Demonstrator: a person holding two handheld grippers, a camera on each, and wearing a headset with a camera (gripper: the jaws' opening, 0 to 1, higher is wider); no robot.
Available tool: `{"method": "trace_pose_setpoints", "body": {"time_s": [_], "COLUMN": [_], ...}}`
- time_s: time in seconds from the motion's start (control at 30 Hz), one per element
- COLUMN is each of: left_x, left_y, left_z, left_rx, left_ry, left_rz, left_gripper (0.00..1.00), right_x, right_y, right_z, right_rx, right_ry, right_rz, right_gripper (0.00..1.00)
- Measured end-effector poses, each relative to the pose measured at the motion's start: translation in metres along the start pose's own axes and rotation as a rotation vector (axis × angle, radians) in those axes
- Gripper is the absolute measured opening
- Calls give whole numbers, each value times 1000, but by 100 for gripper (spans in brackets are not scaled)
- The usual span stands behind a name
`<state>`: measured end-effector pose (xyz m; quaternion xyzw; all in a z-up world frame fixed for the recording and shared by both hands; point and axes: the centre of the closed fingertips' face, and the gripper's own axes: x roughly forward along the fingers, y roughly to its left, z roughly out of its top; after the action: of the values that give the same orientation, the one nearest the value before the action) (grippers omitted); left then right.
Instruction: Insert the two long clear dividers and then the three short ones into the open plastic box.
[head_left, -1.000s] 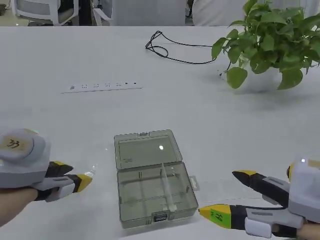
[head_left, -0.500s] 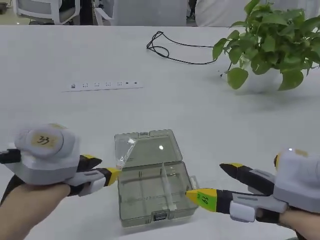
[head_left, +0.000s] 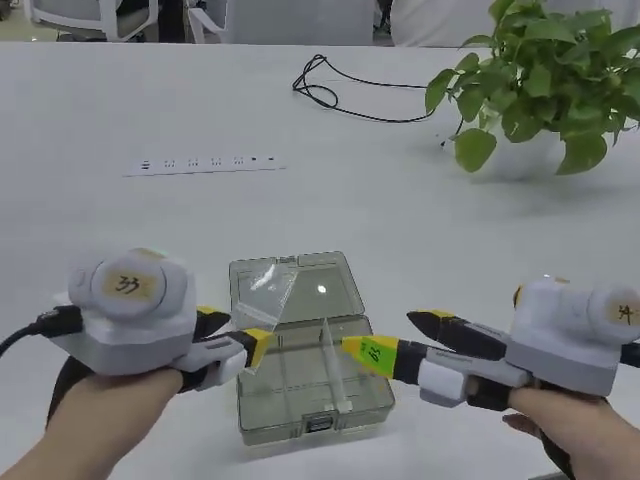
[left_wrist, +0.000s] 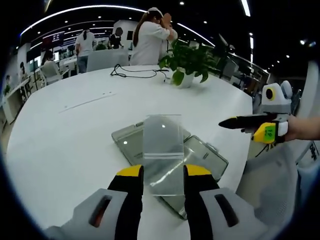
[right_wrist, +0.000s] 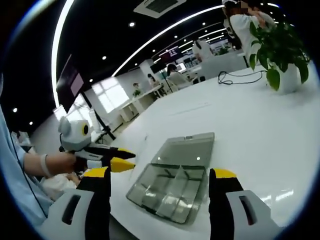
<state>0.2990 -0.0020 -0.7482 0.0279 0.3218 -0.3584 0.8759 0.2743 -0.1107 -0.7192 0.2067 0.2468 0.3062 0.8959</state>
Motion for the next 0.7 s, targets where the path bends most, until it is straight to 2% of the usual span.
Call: {"method": "trace_pose_setpoints", "body": {"time_s": [0.07, 0.17, 0.4, 0.5, 0.7], "left_x": [1, 2, 5, 6, 8], "left_y": [-1, -6, -23, -32, -42], "left_z": [2, 4, 9, 11, 13], "left_rx": [-8, -21, -36, -28, -24], "left_ry": [-8, -23, -55, -68, -80], "left_rz": [0, 3, -13, -18, -27], "left_gripper": [30, 30, 30, 30, 30], "right_x": [5, 11, 18, 21, 26], "right_y": [2, 4, 8, 6, 8], "right_z": [4, 9, 13, 11, 10], "right_rx": [45, 71, 103, 137, 203], "right_ry": [-10, -25, -26, -23, -33], "right_rz": [8, 17, 23, 5, 13], "right_gripper": [76, 73, 65, 59, 43]}}
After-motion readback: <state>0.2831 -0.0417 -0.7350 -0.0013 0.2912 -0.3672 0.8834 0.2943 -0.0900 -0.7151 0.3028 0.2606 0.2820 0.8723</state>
